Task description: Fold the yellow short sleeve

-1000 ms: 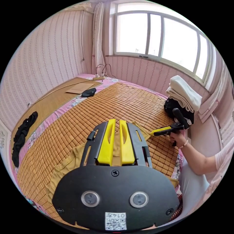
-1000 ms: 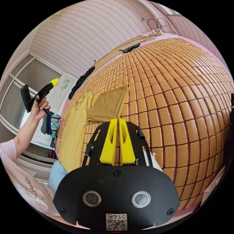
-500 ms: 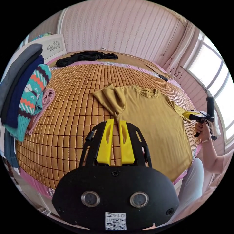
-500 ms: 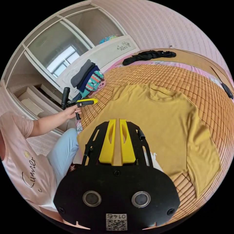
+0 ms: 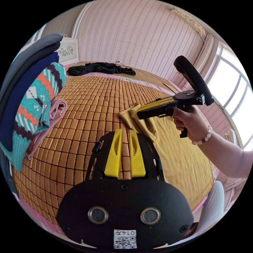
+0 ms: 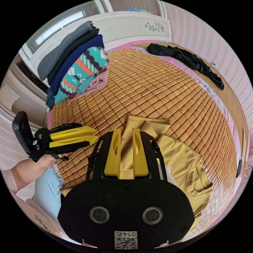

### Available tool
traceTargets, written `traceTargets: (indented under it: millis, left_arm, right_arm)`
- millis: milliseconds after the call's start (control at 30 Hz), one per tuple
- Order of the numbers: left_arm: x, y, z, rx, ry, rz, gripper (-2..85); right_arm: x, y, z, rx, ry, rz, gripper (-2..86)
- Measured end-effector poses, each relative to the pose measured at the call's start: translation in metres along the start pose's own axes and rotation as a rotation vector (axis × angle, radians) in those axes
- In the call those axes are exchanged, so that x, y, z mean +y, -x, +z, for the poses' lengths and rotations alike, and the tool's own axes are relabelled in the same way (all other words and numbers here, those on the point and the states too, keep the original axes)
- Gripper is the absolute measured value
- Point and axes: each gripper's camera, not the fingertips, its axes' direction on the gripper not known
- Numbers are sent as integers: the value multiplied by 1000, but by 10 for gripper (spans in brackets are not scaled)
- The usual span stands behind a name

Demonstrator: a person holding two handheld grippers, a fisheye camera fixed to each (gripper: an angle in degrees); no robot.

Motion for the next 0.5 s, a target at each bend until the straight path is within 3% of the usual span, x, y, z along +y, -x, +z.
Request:
traceTargets:
  millis: [67, 167, 267, 400, 500]
  left_arm:
    - [-30, 11, 16, -21, 65, 2, 48]
    - [-62, 17, 32, -7, 119, -11, 49]
    - [-82, 22, 44, -11, 155, -37, 69]
    - [-95, 26, 46, -34, 211, 14, 49]
    - [-93, 31, 28, -27, 228, 45, 32]
  right_arm:
    - [-1, -37, 14, 41, -32, 115, 61]
    - [-3, -77, 37, -49, -32, 249, 55]
    - [-8, -89, 65, -16, -30, 287, 59]
    - [-14, -94, 121, -28, 103, 282, 50]
    - [-12, -81, 120, -88, 12, 181, 14]
